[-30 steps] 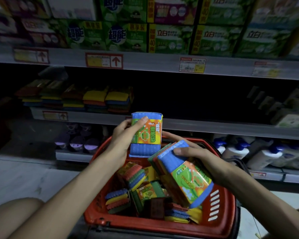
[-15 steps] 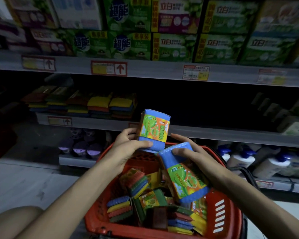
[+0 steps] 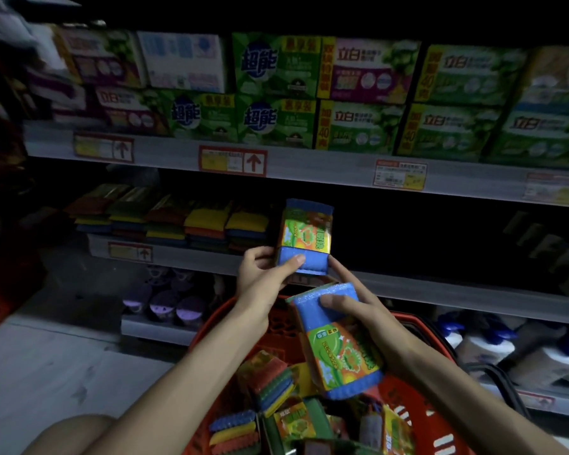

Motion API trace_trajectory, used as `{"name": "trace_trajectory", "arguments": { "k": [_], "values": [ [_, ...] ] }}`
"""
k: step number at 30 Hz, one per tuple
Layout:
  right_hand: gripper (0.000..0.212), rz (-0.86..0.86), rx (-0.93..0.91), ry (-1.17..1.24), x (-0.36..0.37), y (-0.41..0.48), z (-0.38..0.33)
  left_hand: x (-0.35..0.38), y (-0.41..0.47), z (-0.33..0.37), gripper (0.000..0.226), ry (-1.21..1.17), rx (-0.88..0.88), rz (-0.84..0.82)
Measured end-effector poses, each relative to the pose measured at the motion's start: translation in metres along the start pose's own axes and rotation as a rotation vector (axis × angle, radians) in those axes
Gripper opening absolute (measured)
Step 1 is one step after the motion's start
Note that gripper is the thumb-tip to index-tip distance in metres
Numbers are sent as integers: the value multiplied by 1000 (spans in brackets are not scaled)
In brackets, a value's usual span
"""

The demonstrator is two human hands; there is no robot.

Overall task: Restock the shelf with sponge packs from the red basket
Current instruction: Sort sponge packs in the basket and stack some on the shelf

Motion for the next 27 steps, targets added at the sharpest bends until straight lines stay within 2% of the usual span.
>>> {"name": "trace_trajectory", "arguments": {
  "k": [4, 8, 12, 17, 20, 22, 24, 26, 27],
  "values": [
    [89, 16, -18, 12, 3, 15, -1, 6, 14, -1, 42, 125, 81, 38],
    [88, 34, 3, 37, 3, 29, -1, 8, 24, -3, 35, 228, 139, 42],
    [86, 70, 19, 55, -2, 41, -3, 12, 32, -6, 45, 292, 112, 5],
    [84, 94, 64, 56, -6, 53, -7, 13, 40, -9, 17, 294, 77, 11],
    [86, 92, 85, 46, -8, 62, -8, 14, 42, -12, 23, 276, 45, 23],
    [91, 90, 108, 26, -8, 65, -7, 14, 42, -12, 36, 260, 29, 28],
    [84, 87, 116, 20, -8, 65, -9, 14, 41, -11, 42, 255, 16, 37],
    [75, 82, 114, 5, -8, 65, -12, 13, 41, -11, 41, 244, 3, 41],
    [73, 79, 109, -9, -8, 65, -14, 13, 39, -10, 33, 238, -5, 47]
  ]
}}
Point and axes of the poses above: each hand's wrist, its own y-axis towards the middle knuckle, its own x-axis out of the palm, z = x × y, the point moved 1 cm from there along y, towards the middle knuckle, and after that the axes turned 9 degrees about x, right-handed, at the moved point
